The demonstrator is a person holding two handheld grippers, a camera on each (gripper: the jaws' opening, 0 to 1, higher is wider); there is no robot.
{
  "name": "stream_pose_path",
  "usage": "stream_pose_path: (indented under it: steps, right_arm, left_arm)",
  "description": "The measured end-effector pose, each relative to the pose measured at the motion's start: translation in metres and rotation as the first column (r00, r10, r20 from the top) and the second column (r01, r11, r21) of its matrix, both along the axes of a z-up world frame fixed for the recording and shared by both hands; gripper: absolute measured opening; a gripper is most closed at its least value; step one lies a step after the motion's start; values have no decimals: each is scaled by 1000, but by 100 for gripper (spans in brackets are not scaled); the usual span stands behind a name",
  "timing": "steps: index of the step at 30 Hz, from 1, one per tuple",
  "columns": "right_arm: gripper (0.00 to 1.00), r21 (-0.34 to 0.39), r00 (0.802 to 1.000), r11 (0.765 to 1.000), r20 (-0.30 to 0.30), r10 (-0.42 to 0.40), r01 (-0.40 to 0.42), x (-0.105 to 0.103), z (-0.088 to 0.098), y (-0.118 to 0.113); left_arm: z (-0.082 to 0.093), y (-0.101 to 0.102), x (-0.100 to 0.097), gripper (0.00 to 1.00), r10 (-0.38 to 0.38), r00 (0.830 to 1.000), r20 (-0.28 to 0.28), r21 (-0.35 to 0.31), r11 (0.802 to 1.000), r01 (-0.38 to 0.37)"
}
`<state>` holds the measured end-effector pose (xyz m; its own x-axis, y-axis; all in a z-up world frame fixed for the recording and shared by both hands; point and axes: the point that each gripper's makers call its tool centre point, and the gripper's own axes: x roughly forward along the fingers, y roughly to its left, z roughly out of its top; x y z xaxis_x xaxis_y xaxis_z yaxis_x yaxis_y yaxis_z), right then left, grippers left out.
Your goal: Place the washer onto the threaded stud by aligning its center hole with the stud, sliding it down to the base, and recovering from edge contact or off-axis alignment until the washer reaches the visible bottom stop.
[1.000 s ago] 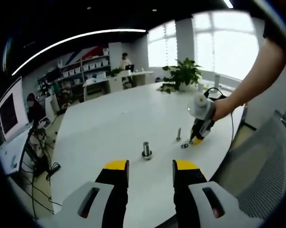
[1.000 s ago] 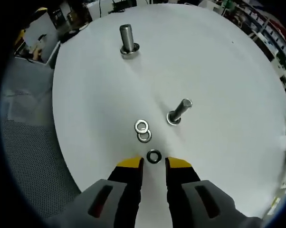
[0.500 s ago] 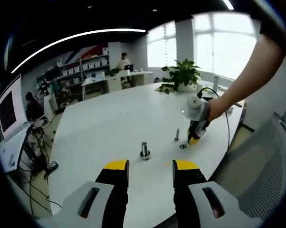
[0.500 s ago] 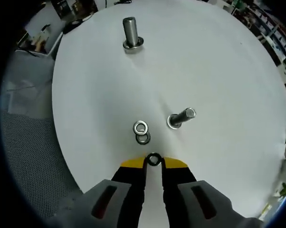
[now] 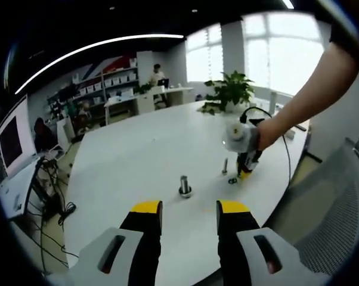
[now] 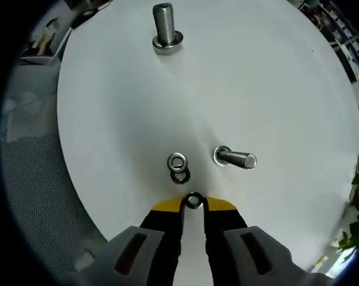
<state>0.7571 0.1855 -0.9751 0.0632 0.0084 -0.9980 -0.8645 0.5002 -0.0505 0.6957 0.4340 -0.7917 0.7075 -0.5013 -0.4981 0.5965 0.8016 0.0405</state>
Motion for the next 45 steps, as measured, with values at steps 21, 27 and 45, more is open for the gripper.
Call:
stream_pose_path:
  steps: [21,27,45]
  right_arm:
    - [13,144,992,986,75,-100,88,3,1,-3]
    - [13,156,991,985,96,-93,78,4,8,0]
    - [13,268,974,961,188,-126,73,30,61,14]
  left_arm:
    - [-2,4,1,34,14,1000,6,30,999,-14]
    - [-3,6,1,34,19,1000,2,36,999,-19]
    - [-1,9,3,34,33,999,9,39,999,-33]
